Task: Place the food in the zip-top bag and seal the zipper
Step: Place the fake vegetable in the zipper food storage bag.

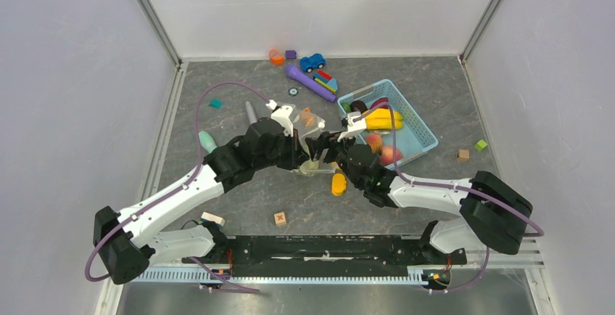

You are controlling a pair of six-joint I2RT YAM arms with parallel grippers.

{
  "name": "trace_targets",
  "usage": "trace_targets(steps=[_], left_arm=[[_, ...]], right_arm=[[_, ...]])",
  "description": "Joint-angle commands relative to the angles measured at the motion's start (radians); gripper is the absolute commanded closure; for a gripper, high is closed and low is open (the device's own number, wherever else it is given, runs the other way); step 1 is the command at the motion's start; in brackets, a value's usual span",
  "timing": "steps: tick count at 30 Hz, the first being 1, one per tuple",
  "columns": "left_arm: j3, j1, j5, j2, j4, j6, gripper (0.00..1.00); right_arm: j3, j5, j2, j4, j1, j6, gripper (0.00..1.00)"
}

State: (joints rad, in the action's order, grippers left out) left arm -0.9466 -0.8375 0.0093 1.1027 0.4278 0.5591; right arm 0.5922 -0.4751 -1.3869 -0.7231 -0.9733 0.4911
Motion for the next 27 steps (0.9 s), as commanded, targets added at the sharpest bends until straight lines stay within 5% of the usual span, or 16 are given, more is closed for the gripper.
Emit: trace_targets(steps=[1, 7, 22, 27], left_arm=[[0.009, 0.0, -0.089, -0.033, -0.043, 0.027, 0.95], [-0.011, 0.0, -0.145, 0.011, -0.005, 0.053, 0.93], [-0.036, 0.001, -0.182, 0.06, 0.01, 0.054, 0.92], [-0.051, 0.001, -0.209, 0.071, 0.037, 0.055, 0.92]], right_arm=[[0.073, 0.119, 0.046, 0.094, -0.004, -0.036, 0.21], [0.089, 0.212, 0.115, 0.195, -0.004, -0.12, 0.02], [0.033, 0.378, 0.472, 0.521, -0.003, -0.38, 0.02], [0.046, 0.248, 0.547, 0.642, -0.001, -0.373, 0.02]])
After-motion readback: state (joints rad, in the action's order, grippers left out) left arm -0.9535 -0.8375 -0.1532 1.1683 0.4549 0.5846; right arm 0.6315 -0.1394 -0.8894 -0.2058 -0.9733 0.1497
